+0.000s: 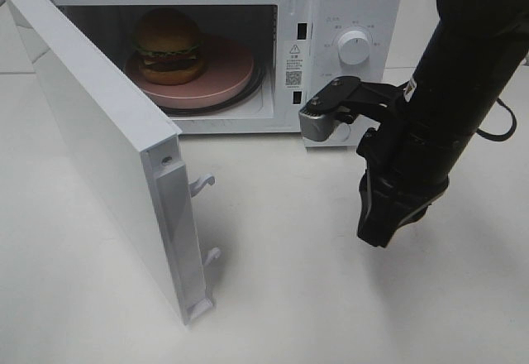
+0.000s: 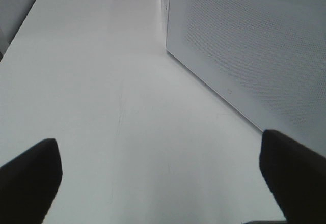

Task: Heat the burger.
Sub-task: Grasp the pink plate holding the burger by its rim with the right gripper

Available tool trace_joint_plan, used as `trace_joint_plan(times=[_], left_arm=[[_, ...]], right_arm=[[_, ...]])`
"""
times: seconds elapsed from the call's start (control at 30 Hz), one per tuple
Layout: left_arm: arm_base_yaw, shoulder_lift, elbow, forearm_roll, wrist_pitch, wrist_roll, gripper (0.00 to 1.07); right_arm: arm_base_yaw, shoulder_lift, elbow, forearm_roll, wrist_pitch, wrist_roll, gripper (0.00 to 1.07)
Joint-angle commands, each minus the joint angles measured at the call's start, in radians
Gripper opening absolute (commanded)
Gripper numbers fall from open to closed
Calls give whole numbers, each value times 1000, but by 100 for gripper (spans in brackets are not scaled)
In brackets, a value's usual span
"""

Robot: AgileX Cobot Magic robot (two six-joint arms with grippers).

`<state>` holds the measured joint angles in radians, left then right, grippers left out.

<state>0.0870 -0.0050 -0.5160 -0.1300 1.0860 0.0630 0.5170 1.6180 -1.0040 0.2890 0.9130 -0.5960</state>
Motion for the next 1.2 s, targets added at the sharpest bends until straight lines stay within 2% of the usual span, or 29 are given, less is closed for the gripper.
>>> trace_joint_plan(times=[0.03,0.2,0.43,0.6,0.63,0.7,0.73,0.77,0.87,0.9,0.93,0.97,1.0,1.03,1.07,1.13,1.2], left_arm=[[3,-5,0,-3,-12,-4,98],[3,-5,0,-3,-12,-4,98],[3,-5,0,-3,-12,-4,98],[3,-5,0,-3,-12,-4,98],[3,-5,0,-3,-12,-4,98],[3,-5,0,-3,-12,-4,98],[3,-5,0,-3,-12,-4,98],[3,-5,0,-3,-12,-4,98],[3,-5,0,-3,-12,-4,98],[3,-5,0,-3,-12,-4,98],[3,-5,0,-3,-12,-4,98],[3,-5,0,-3,-12,-4,98],[3,-5,0,-3,-12,-4,98],[3,-5,0,-3,-12,-4,98],[3,-5,0,-3,-12,-4,98],[3,-5,0,-3,-12,-4,98],[3,-5,0,-3,-12,-4,98]], right_arm=[[-1,-35,-31,-38,81,-165,2],[11,-89,-68,-79,108,-344,3],[60,-178,-79,-117,94,-723,7],[98,-209,-79,-171,40,-806,14],[123,-216,-79,-217,-1,-815,20],[133,-220,-79,-239,-15,-815,23],[154,-220,-79,-280,-46,-814,32],[154,-220,-79,-280,-46,-814,32],[181,-220,-79,-305,-113,-801,51],[181,-220,-79,-305,-113,-801,51],[189,-220,-79,-305,-132,-775,62],[189,-220,-79,-305,-132,-775,62],[196,-220,-79,-306,-142,-733,76],[196,-218,-79,-305,-143,-714,82],[196,-218,-79,-305,-143,-714,82],[196,-215,-79,-303,-152,-682,93],[196,-215,-79,-304,-166,-667,94]])
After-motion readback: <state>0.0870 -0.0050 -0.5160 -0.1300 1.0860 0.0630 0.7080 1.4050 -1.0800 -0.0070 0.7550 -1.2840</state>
